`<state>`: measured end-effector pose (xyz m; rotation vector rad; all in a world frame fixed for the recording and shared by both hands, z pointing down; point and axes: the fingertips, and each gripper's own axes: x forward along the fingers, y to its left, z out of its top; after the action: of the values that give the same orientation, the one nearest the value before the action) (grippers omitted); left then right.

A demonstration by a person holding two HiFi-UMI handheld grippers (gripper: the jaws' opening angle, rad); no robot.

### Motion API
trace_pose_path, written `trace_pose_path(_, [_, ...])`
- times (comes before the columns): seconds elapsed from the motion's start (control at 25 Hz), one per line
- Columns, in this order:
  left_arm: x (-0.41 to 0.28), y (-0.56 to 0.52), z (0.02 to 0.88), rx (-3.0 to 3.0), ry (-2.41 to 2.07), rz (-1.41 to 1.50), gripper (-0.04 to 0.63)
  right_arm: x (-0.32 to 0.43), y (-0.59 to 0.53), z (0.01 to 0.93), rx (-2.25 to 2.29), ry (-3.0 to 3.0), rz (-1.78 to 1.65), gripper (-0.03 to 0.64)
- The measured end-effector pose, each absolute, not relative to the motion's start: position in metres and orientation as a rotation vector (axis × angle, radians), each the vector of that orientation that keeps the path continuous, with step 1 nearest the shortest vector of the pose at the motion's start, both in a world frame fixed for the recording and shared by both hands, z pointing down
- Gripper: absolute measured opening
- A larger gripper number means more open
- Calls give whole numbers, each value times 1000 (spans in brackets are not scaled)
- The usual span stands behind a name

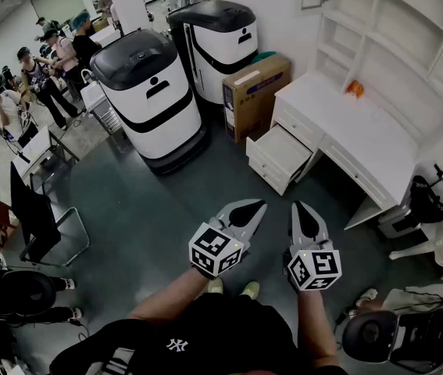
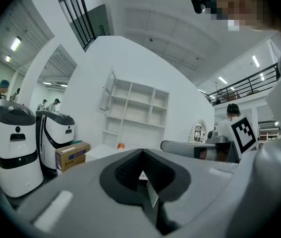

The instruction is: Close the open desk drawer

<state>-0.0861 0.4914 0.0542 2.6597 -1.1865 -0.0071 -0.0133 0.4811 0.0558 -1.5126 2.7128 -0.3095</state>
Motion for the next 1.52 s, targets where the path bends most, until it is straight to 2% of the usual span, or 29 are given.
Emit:
trace_pose_path(0.76, [-78, 499, 60, 2672, -1184, 4, 0, -7, 488, 58, -1476, 2705, -298, 23])
trace_pose_path(1.52, [-57, 472, 84, 2643, -1289, 79, 0, 51, 458, 77, -1498, 2635, -355, 23])
